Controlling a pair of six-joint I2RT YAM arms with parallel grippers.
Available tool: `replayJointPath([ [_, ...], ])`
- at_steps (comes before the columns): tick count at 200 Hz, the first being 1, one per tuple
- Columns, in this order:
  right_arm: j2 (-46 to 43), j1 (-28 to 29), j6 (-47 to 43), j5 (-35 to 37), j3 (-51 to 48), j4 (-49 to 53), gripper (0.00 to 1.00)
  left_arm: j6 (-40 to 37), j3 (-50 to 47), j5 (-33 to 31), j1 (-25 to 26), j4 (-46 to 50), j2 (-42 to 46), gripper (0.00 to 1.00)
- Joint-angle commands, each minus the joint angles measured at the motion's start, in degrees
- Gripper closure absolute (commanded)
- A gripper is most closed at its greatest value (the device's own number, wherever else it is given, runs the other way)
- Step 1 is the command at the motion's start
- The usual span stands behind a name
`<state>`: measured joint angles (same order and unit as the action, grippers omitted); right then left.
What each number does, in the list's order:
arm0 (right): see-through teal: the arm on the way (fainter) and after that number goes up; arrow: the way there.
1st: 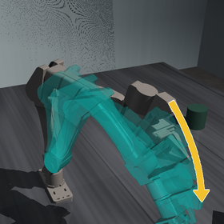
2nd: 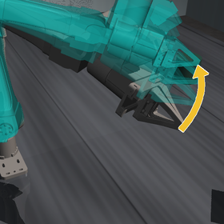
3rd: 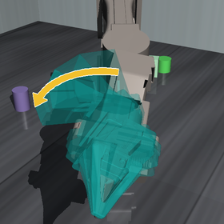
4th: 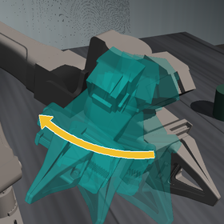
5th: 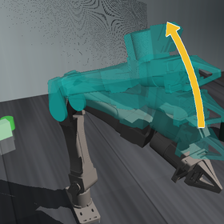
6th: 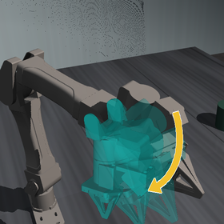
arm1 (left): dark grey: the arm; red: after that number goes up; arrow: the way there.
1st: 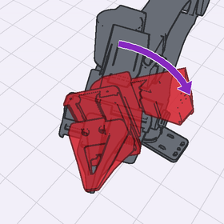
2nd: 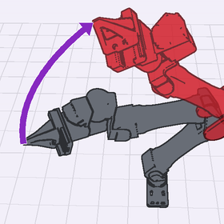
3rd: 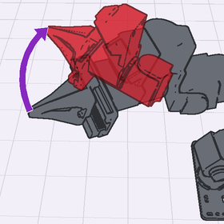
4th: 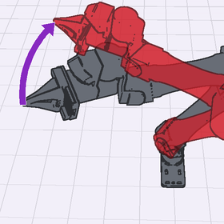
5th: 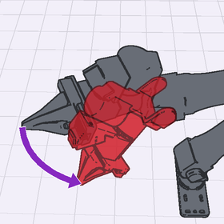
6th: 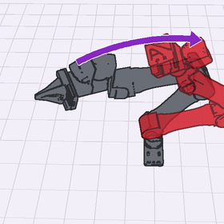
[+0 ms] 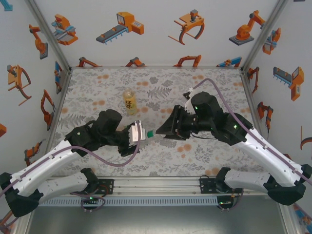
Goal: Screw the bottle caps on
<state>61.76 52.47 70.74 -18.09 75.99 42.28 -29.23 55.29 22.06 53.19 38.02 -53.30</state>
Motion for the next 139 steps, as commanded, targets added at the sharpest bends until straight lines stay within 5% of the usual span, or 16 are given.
replayJointPath([
  [1,1.3,0.6,8.4,-1.6,-0.7,-2.9,0.86,-0.7,1.2,1.7,0.7,-6.1,-0.6,1.0],
  [75,1.0,0.4,-6.9,3.4,5.0,-0.5,0.52,-0.2,0.5,1.5,0.8,-6.1,0.6,1.0],
  [139,0.7,-0.6,-28.3,3.5,9.3,1.2,0.45,0.0,0.4,1.1,0.7,-5.8,1.3,1.0],
])
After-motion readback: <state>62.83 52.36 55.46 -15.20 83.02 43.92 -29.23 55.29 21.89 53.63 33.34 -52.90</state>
